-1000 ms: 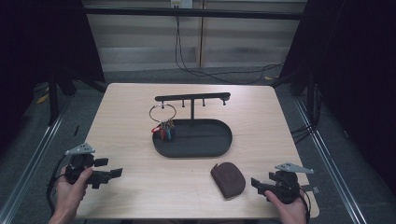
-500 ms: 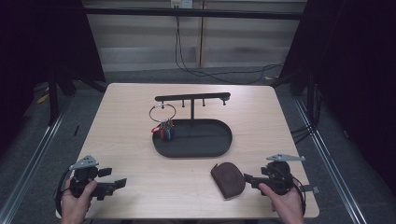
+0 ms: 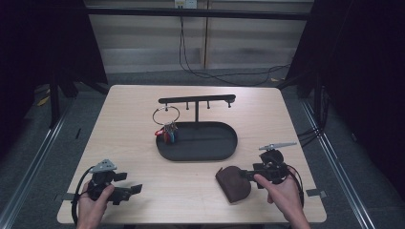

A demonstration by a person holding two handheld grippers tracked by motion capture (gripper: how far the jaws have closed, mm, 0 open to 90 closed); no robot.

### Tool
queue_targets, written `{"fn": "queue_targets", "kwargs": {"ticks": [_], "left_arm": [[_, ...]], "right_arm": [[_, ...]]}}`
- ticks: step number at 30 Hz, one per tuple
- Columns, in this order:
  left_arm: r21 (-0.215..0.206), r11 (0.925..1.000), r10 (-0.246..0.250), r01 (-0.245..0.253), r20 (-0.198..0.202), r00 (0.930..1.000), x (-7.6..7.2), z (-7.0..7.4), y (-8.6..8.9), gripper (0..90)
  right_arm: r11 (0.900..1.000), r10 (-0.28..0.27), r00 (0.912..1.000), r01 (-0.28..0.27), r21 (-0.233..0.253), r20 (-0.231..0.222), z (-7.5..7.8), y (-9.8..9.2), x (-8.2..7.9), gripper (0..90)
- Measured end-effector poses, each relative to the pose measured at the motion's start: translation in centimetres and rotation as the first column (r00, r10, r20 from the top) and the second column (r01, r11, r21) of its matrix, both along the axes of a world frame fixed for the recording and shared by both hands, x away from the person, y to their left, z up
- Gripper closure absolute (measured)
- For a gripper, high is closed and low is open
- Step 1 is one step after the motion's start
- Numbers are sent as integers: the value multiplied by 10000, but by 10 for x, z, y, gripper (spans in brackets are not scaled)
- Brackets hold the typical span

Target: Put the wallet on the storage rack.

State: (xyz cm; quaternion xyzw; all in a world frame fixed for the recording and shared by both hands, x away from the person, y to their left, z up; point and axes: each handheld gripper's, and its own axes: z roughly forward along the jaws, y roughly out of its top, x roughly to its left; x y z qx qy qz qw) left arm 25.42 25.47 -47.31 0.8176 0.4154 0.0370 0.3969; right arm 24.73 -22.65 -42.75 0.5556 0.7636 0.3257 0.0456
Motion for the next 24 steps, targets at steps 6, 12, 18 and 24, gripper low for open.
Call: {"fn": "queue_targets", "kwargs": {"ticks": [6,12,18,24], "left_arm": [[-232,9997,-123,118,-182,9998,9,0,-7,171],[-564,9974,-449,456,132,9989,6,2,-10,173],[-701,9959,-562,572,161,9983,3,1,-8,176],[-755,9952,-596,616,280,9978,1,2,-3,176]], "right_arm": [[9971,525,9970,-556,-526,-574,-1,10,10,384],[9907,746,9894,-878,-1037,-1247,3,17,21,368],[9831,936,9662,-1279,-1312,-2403,-4,21,30,292],[9767,822,9448,-1397,-1630,-3172,-5,24,38,260]]}}
